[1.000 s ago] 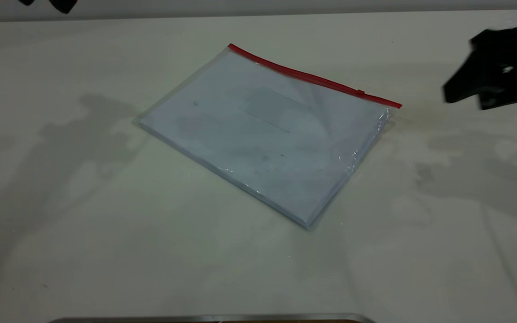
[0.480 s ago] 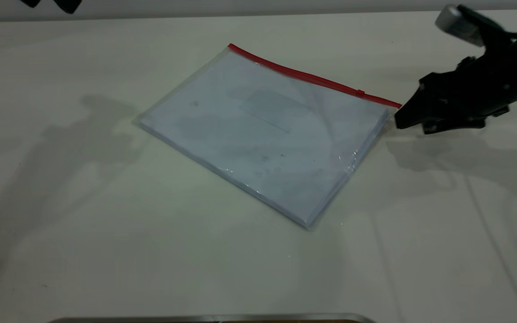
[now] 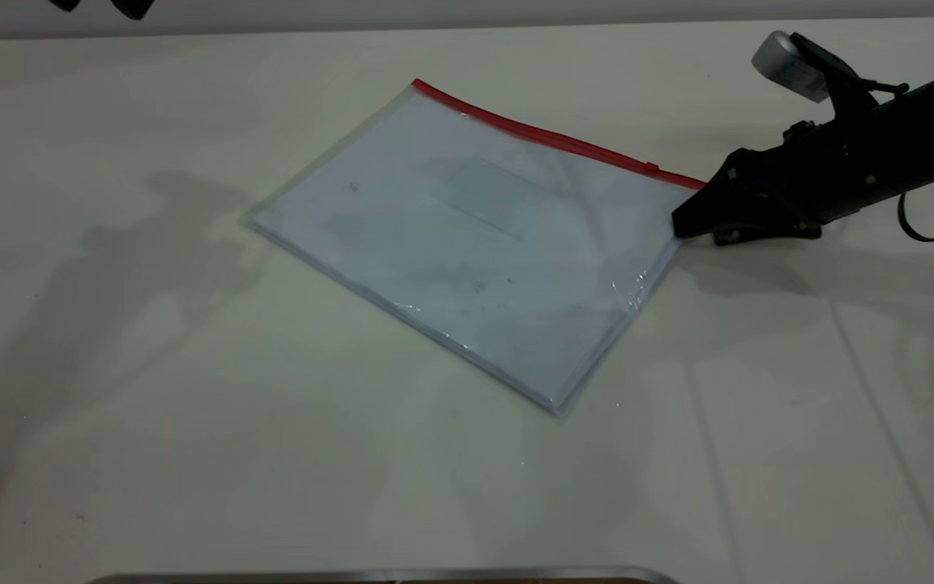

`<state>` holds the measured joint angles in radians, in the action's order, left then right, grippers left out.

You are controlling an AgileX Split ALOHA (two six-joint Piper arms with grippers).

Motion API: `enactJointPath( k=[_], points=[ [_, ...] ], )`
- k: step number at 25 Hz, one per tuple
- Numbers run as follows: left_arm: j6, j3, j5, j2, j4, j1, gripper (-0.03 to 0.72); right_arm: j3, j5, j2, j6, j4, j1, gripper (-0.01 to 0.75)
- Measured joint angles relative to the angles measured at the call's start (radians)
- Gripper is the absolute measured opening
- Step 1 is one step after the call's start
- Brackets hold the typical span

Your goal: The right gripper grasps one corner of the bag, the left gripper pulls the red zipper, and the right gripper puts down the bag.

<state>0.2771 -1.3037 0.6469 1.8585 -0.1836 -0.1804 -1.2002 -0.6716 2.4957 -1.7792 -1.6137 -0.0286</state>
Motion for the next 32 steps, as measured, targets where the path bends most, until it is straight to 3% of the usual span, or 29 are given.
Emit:
enactJointPath(
  k=[6,14,22,26,30,32],
  points=[
    [0.0,0.0,-0.015,0.0,-0.019,0.0,0.561,-0.002,-0.05,0.001,-0.075,-0.1,0.0,0.554],
    [0.001,0.0,-0.031,0.0,-0.021,0.0,0.561,-0.003,-0.075,0.004,-0.087,-0.125,0.0,0.452],
    [0.002,0.0,-0.032,0.0,-0.021,0.0,0.561,-0.004,-0.097,0.055,-0.103,-0.169,0.0,0.428],
    [0.002,0.0,-0.032,0.0,-0.021,0.0,0.561,-0.009,-0.136,0.064,-0.127,-0.174,0.0,0.289],
    [0.005,0.0,-0.032,0.0,-0.021,0.0,0.561,-0.031,-0.183,0.068,-0.144,-0.174,0.0,0.051],
    [0.008,0.0,-0.033,0.0,-0.021,0.0,0.561,-0.051,-0.211,0.071,-0.146,-0.161,0.0,0.033]
  ],
)
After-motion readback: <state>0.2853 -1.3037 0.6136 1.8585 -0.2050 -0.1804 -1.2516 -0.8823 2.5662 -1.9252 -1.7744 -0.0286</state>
